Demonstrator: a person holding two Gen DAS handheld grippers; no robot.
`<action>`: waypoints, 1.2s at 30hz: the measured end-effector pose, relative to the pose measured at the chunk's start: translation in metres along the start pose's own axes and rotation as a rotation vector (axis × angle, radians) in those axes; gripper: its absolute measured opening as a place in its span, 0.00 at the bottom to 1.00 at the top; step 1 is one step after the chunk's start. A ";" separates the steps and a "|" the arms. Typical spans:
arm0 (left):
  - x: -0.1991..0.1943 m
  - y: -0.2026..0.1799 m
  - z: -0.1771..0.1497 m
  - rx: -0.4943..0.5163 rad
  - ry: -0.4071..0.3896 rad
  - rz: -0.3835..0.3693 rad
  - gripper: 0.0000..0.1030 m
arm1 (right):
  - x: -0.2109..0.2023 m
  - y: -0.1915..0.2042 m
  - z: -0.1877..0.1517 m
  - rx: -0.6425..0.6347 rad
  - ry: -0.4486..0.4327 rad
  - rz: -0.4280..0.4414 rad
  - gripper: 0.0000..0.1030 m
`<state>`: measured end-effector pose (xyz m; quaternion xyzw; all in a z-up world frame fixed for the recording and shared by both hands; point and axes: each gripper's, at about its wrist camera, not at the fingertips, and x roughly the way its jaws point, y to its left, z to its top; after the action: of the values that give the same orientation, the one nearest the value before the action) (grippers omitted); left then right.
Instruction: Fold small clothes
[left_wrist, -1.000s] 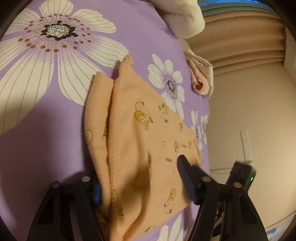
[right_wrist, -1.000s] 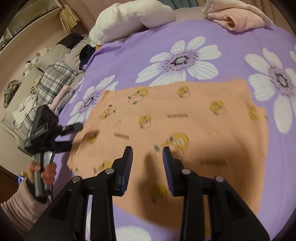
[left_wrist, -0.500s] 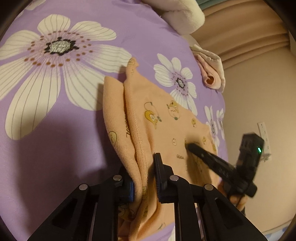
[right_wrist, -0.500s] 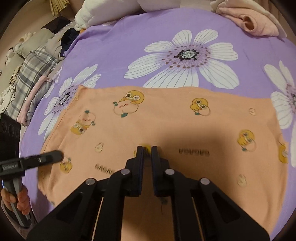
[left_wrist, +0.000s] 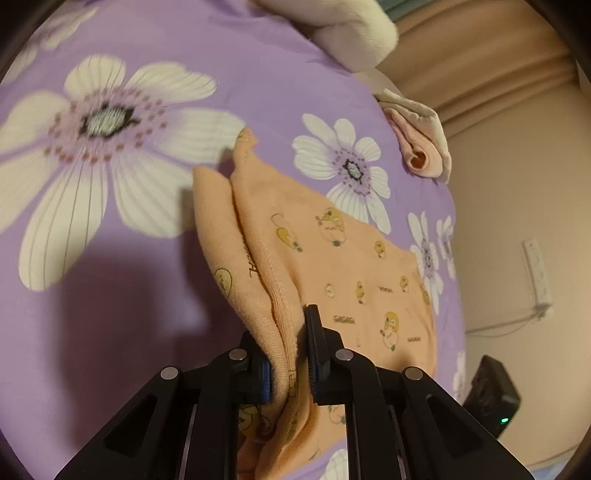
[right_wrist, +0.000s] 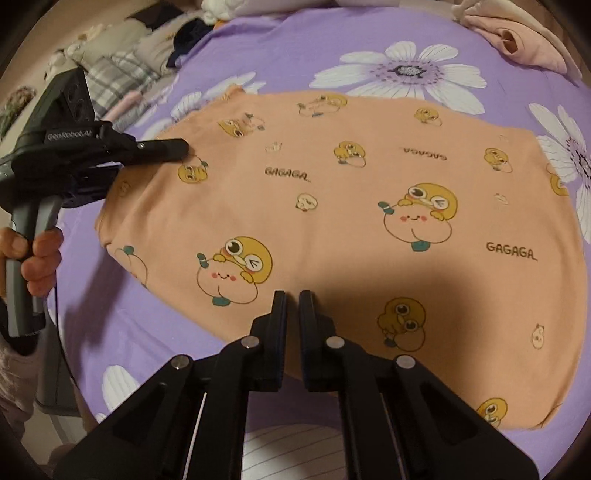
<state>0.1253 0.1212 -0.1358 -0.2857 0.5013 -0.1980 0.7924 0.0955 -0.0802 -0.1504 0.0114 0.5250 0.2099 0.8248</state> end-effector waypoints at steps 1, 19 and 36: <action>-0.001 -0.008 0.001 0.019 -0.006 0.007 0.11 | -0.004 -0.001 0.001 0.010 -0.012 0.014 0.09; 0.075 -0.192 -0.036 0.482 0.124 0.028 0.11 | -0.074 -0.131 -0.015 0.493 -0.284 0.164 0.12; 0.115 -0.196 -0.073 0.481 0.305 -0.036 0.43 | -0.077 -0.175 -0.043 0.717 -0.325 0.386 0.62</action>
<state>0.1022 -0.1147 -0.1112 -0.0655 0.5481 -0.3660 0.7492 0.0890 -0.2761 -0.1450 0.4278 0.4161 0.1600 0.7863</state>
